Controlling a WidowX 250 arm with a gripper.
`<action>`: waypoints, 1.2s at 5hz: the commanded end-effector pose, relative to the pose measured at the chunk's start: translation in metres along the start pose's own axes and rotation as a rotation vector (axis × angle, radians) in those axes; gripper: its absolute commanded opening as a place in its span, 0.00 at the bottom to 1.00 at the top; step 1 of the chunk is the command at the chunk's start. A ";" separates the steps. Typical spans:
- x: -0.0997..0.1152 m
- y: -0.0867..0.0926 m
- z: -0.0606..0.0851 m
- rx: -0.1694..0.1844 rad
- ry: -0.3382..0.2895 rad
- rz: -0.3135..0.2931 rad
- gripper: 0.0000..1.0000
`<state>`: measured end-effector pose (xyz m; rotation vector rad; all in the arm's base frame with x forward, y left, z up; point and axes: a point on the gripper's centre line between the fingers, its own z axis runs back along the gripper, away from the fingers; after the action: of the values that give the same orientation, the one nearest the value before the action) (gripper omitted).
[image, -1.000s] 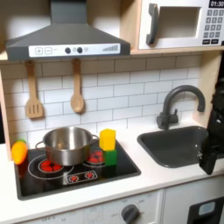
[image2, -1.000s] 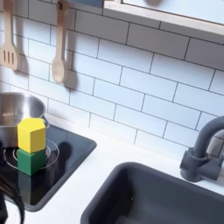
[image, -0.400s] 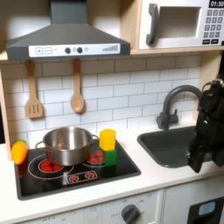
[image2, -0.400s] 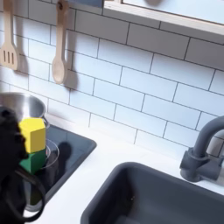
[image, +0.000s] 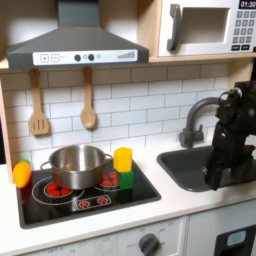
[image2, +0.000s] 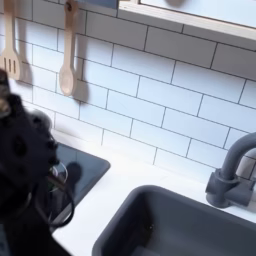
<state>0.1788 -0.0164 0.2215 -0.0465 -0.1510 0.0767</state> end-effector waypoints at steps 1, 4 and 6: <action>0.029 -0.004 -0.001 -0.010 -0.006 0.042 1.00; 0.074 0.001 -0.002 -0.024 -0.032 0.110 1.00; 0.091 0.000 -0.008 -0.026 -0.033 0.106 1.00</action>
<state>0.2703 -0.0102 0.2264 -0.0769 -0.1810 0.1790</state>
